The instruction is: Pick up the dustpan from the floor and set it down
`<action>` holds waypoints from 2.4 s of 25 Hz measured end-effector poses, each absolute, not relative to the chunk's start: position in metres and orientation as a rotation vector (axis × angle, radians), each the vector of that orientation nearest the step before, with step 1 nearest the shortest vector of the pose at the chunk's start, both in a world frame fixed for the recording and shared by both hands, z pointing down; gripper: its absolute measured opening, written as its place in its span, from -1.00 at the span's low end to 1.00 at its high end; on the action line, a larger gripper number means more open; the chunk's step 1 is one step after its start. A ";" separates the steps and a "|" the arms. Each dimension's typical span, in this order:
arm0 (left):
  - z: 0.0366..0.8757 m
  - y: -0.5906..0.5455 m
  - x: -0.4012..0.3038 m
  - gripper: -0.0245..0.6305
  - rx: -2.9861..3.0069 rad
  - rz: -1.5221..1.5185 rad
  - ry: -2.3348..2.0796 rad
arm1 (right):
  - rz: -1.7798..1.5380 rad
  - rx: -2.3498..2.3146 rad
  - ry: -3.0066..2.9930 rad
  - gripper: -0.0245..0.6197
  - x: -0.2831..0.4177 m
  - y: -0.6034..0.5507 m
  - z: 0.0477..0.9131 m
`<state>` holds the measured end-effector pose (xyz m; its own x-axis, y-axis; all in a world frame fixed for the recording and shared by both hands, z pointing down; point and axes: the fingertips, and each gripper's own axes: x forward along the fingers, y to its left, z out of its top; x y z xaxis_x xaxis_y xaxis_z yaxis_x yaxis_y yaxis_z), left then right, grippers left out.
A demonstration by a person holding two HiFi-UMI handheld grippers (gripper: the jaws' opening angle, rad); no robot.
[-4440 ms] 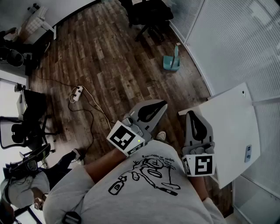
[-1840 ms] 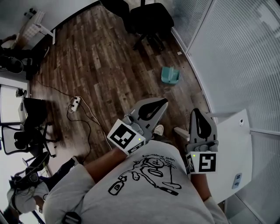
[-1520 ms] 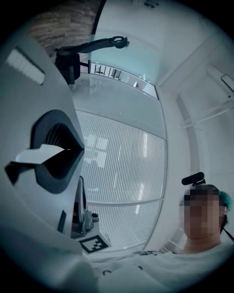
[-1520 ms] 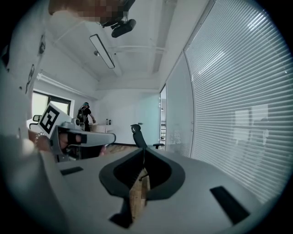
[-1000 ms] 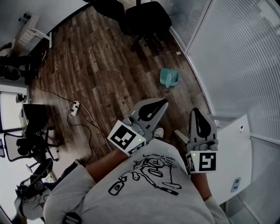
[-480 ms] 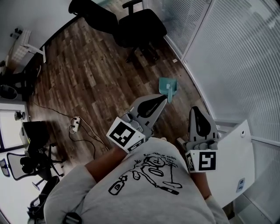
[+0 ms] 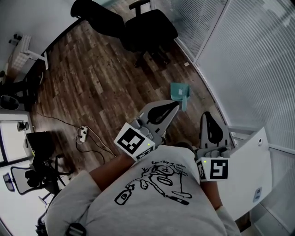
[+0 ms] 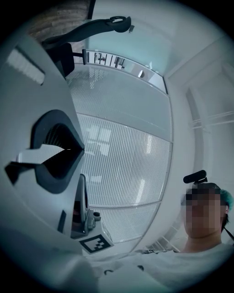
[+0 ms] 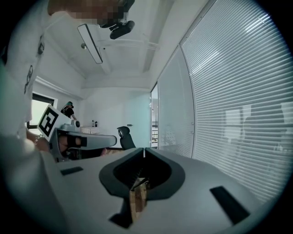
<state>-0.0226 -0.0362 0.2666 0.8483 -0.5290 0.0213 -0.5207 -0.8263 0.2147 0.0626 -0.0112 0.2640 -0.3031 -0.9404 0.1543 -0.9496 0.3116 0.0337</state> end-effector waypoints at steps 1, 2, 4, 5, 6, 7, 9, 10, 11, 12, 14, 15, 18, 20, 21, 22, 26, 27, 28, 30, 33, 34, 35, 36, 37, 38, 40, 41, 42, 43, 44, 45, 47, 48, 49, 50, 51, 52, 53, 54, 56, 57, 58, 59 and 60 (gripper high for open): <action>0.268 -0.036 -0.023 -0.92 2.817 -0.049 -0.807 | 0.096 1.758 -2.423 -0.90 0.063 -0.012 0.265; 0.269 -0.037 -0.022 -0.92 2.820 -0.041 -0.808 | 0.096 1.757 -2.424 -0.90 0.064 -0.012 0.266; 0.271 -0.038 -0.018 -0.92 2.820 -0.031 -0.817 | 0.104 1.752 -2.425 -0.90 0.070 -0.012 0.267; 0.271 -0.038 -0.015 -0.92 2.816 -0.030 -0.826 | 0.113 1.748 -2.428 -0.90 0.073 -0.012 0.268; 0.271 -0.039 -0.012 -0.92 2.810 -0.032 -0.834 | 0.117 1.743 -2.431 -0.90 0.077 -0.012 0.268; 0.270 -0.040 -0.009 -0.92 2.805 -0.035 -0.841 | 0.109 1.739 -2.433 -0.90 0.081 -0.013 0.267; 0.267 -0.038 0.001 -0.92 2.798 -0.046 -0.848 | 0.082 1.730 -2.436 -0.90 0.092 -0.012 0.263; 0.266 -0.036 0.007 -0.92 2.797 -0.050 -0.849 | 0.075 1.726 -2.438 -0.90 0.098 -0.011 0.262; 0.265 -0.035 0.014 -0.92 2.796 -0.053 -0.850 | 0.072 1.723 -2.438 -0.90 0.104 -0.010 0.261; 0.266 -0.033 0.020 -0.92 2.794 -0.054 -0.851 | 0.072 1.718 -2.438 -0.90 0.109 -0.008 0.260; 0.267 -0.031 0.031 -0.92 2.787 -0.054 -0.851 | 0.074 1.712 -2.434 -0.90 0.120 -0.005 0.261; 0.268 -0.028 0.036 -0.92 2.784 -0.054 -0.849 | 0.079 1.713 -2.430 -0.90 0.125 -0.003 0.262; 0.271 -0.024 0.048 -0.92 2.777 -0.047 -0.841 | 0.091 1.715 -2.421 -0.90 0.138 0.002 0.264; 0.272 -0.024 0.053 -0.92 2.775 -0.040 -0.840 | 0.102 1.713 -2.419 -0.90 0.144 0.002 0.265; 0.273 -0.025 0.055 -0.92 2.775 -0.037 -0.841 | 0.110 1.714 -2.419 -0.90 0.146 0.002 0.266; 0.273 -0.025 0.057 -0.92 2.775 -0.035 -0.843 | 0.116 1.716 -2.418 -0.90 0.147 0.003 0.266; 0.275 -0.025 0.059 -0.92 2.772 -0.030 -0.850 | 0.129 1.708 -2.416 -0.90 0.149 0.003 0.270; 0.276 -0.025 0.059 -0.92 2.772 -0.026 -0.851 | 0.146 1.704 -2.410 -0.90 0.150 0.003 0.273; 0.278 -0.025 0.059 -0.92 2.772 -0.022 -0.852 | 0.169 1.702 -2.403 -0.90 0.150 0.004 0.276; 0.281 -0.025 0.058 -0.92 2.768 -0.016 -0.854 | 0.190 1.705 -2.408 -0.90 0.150 0.003 0.279; 0.284 -0.028 0.054 -0.92 2.761 -0.010 -0.862 | 0.173 1.704 -2.414 -0.90 0.148 -0.002 0.281; 0.284 -0.030 0.052 -0.92 2.759 -0.009 -0.865 | 0.191 1.703 -2.409 -0.90 0.148 -0.003 0.283; 0.285 -0.031 0.051 -0.92 2.757 -0.008 -0.868 | 0.208 1.703 -2.407 -0.90 0.147 -0.005 0.286; 0.285 -0.033 0.050 -0.92 2.755 -0.006 -0.870 | 0.215 1.701 -2.406 -0.90 0.147 -0.008 0.288; 0.286 -0.034 0.048 -0.92 2.753 -0.004 -0.874 | 0.210 1.697 -2.407 -0.90 0.147 -0.010 0.291; 0.287 -0.036 0.047 -0.92 2.751 -0.002 -0.878 | 0.198 1.691 -2.408 -0.90 0.148 -0.012 0.295; 0.289 -0.039 0.044 -0.92 2.747 0.000 -0.888 | 0.188 1.675 -2.408 -0.89 0.147 -0.016 0.302; 0.289 -0.040 0.042 -0.92 2.744 0.000 -0.893 | 0.190 1.666 -2.409 -0.89 0.146 -0.017 0.305; 0.290 -0.041 0.041 -0.92 2.742 0.000 -0.897 | 0.193 1.659 -2.410 -0.89 0.145 -0.019 0.308; 0.290 -0.043 0.040 -0.92 2.740 0.000 -0.901 | 0.198 1.652 -2.410 -0.89 0.144 -0.021 0.312; 0.291 -0.044 0.039 -0.92 2.739 -0.001 -0.904 | 0.209 1.643 -2.409 -0.89 0.143 -0.023 0.317; 0.291 -0.045 0.039 -0.92 2.737 -0.002 -0.907 | 0.227 1.630 -2.406 -0.89 0.142 -0.025 0.322; 0.290 -0.047 0.037 -0.92 2.731 -0.007 -0.914 | 0.272 1.588 -2.400 -0.89 0.138 -0.028 0.335; 0.289 -0.048 0.035 -0.92 2.726 -0.011 -0.919 | 0.287 1.565 -2.399 -0.89 0.136 -0.029 0.342; 0.288 -0.049 0.033 -0.92 2.722 -0.014 -0.925 | 0.299 1.547 -2.399 -0.89 0.135 -0.031 0.349; 0.288 -0.050 0.032 -0.92 2.721 -0.016 -0.929 | 0.311 1.534 -2.398 -0.89 0.135 -0.032 0.356; 0.288 -0.051 0.030 -0.92 2.720 -0.016 -0.934 | 0.329 1.526 -2.396 -0.89 0.135 -0.034 0.364; 0.289 -0.053 0.028 -0.92 2.718 -0.015 -0.939 | 0.349 1.520 -2.394 -0.89 0.135 -0.035 0.370; 0.289 -0.054 0.026 -0.92 2.715 -0.015 -0.944 | 0.371 1.513 -2.391 -0.89 0.135 -0.037 0.377; 0.290 -0.056 0.024 -0.92 2.711 -0.015 -0.950 | 0.393 1.503 -2.390 -0.88 0.134 -0.039 0.383; 0.292 -0.059 0.020 -0.92 2.703 -0.015 -0.960 | 0.437 1.468 -2.392 -0.76 0.131 -0.042 0.397; 0.293 -0.059 0.019 -0.92 2.699 -0.014 -0.964 | 0.455 1.449 -2.393 -0.67 0.129 -0.042 0.405; 0.295 -0.059 0.017 -0.92 2.696 -0.012 -0.966 | 0.470 1.433 -2.392 -0.65 0.127 -0.042 0.412; 0.297 -0.058 0.016 -0.92 2.693 -0.010 -0.969 | 0.486 1.422 -2.391 -0.65 0.126 -0.042 0.418; 0.298 -0.058 0.015 -0.92 2.691 -0.008 -0.971 | 0.504 1.414 -2.389 -0.64 0.126 -0.042 0.424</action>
